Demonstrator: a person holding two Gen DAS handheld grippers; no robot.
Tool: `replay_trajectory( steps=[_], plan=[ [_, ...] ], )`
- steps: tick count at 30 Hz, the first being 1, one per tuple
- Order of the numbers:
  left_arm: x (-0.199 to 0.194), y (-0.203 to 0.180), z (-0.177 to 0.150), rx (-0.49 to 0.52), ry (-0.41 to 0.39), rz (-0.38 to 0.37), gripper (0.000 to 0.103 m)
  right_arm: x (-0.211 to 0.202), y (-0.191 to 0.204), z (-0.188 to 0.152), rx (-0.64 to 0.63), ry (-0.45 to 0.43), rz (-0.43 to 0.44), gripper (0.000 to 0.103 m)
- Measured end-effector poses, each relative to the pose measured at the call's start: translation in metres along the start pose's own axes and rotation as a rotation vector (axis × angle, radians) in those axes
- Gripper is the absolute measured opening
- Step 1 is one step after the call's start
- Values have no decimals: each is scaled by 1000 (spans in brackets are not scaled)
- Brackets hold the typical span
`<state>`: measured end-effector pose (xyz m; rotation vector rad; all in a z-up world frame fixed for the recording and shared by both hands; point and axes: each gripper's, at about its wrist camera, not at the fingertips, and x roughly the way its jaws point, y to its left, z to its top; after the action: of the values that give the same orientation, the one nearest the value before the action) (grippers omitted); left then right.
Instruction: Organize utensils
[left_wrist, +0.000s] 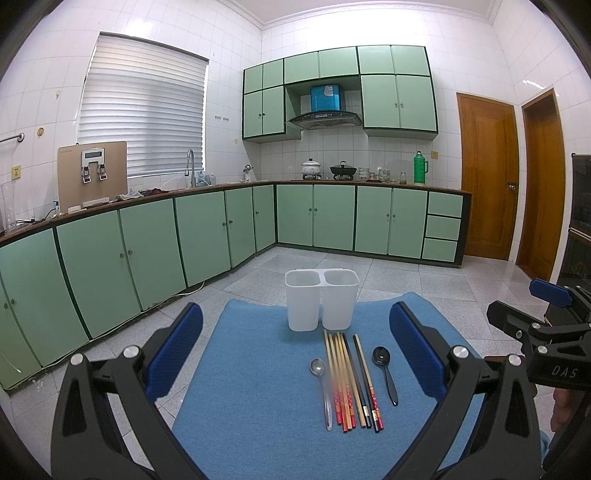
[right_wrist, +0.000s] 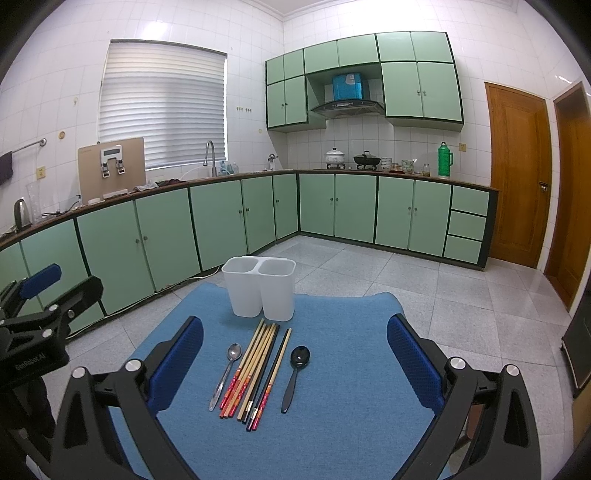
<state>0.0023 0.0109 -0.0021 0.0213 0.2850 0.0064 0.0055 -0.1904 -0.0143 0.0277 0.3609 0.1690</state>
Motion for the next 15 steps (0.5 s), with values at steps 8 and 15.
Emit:
replay_trajectory(
  steps=[8,15],
  plan=[
    [0,-1,0,0,0,0,98,1,-2,-1,0,2,0,97],
    [6,4,-4,2,8,2,98,15,-7,-8,7,13,-5,97]
  ],
)
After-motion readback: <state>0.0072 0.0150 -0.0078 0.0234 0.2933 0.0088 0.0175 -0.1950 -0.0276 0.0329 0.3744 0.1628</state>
